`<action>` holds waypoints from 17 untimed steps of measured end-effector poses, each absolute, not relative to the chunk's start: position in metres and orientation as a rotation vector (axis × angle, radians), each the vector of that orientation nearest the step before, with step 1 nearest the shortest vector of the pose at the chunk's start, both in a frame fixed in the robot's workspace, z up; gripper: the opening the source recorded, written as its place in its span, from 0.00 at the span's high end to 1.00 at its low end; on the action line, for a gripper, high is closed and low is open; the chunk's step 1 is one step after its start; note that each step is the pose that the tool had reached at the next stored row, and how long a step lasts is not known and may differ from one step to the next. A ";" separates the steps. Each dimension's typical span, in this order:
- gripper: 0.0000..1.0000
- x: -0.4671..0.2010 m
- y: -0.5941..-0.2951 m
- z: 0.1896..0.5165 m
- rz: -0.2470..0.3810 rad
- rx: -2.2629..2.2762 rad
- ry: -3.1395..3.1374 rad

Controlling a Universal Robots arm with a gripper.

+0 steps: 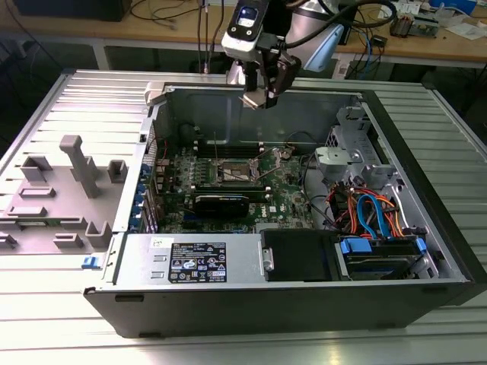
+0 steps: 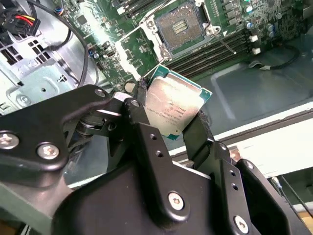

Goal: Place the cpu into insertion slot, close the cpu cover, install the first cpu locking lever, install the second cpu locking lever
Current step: 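Place the cpu into insertion slot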

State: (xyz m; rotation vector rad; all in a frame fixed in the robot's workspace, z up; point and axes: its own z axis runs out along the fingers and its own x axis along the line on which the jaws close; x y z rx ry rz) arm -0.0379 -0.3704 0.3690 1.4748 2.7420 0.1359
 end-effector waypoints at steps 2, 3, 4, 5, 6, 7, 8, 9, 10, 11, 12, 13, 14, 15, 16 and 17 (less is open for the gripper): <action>0.46 -0.038 -0.370 0.368 0.135 1.553 2.695; 0.46 -0.038 -0.370 0.367 0.134 1.592 2.671; 0.46 -0.038 -0.370 0.367 0.134 1.610 2.660; 0.46 -0.038 -0.370 0.366 0.133 1.629 2.647; 0.46 -0.038 -0.370 0.366 0.133 1.647 2.636; 0.46 -0.038 -0.370 0.365 0.133 1.664 2.624; 0.46 -0.038 -0.370 0.365 0.132 1.679 2.614; 0.46 -0.038 -0.370 0.365 0.132 1.695 2.603; 0.46 -0.038 -0.370 0.365 0.132 1.711 2.592; 0.46 -0.038 -0.370 0.364 0.131 1.728 2.580; 0.46 -0.038 -0.370 0.364 0.131 1.746 2.568; 0.46 -0.038 -0.370 0.364 0.131 1.755 2.561; 0.46 -0.038 -0.370 0.364 0.130 1.756 2.560; 0.46 -0.038 -0.370 0.363 0.131 1.757 2.560; 0.46 -0.038 -0.370 0.363 0.131 1.757 2.559; 0.46 -0.038 -0.370 0.363 0.130 1.758 2.559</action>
